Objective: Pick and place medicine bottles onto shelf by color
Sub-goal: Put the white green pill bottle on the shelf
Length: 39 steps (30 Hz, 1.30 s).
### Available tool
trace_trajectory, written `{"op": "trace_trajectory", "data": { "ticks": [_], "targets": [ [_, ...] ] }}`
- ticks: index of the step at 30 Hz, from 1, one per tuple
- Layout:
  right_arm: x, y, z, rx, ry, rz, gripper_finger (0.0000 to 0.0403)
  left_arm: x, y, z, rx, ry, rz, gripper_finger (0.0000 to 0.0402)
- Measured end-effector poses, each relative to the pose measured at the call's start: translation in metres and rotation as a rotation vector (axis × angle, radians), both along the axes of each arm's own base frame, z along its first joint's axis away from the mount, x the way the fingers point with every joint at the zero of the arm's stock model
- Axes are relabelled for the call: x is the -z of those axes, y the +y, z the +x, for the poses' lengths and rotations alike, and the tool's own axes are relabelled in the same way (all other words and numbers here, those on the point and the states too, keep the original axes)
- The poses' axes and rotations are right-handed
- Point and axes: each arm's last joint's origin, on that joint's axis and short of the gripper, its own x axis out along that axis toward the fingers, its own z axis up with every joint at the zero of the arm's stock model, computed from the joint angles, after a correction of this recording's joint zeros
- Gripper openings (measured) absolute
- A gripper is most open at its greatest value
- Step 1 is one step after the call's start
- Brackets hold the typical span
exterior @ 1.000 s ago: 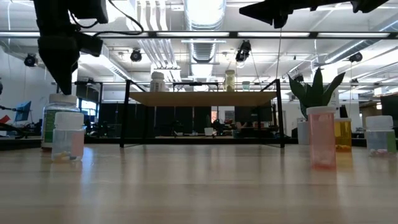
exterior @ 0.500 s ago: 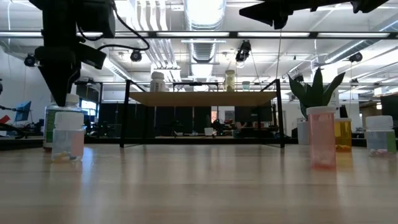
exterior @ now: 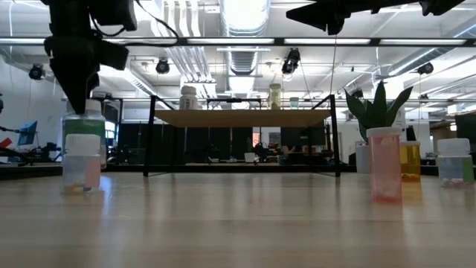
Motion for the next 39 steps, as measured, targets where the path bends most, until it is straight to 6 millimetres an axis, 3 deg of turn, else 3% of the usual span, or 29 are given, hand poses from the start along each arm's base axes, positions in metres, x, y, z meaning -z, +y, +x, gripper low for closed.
{"op": "trace_trajectory", "data": {
  "ticks": [7,12,25,31,39],
  "targets": [
    [0.0,0.0,0.0,0.0,0.0,0.0,0.0358,-0.02,0.0,0.004,0.006,-0.074,0.0,0.021],
    [0.0,0.0,0.0,0.001,0.005,-0.015,0.0358,-0.045,0.0,0.008,0.047,-0.16,0.006,0.021],
    [0.0,0.0,0.0,0.009,-0.005,0.025,0.0358,-0.143,0.008,0.035,0.269,-0.393,0.19,0.021],
    [0.0,0.0,0.0,0.008,-0.006,0.043,0.0358,-0.171,0.033,0.064,0.346,-0.354,0.276,0.021],
    [0.0,0.0,0.0,0.007,-0.004,0.035,0.0358,-0.185,0.093,0.092,0.335,-0.281,0.328,0.021]
  ]
}}
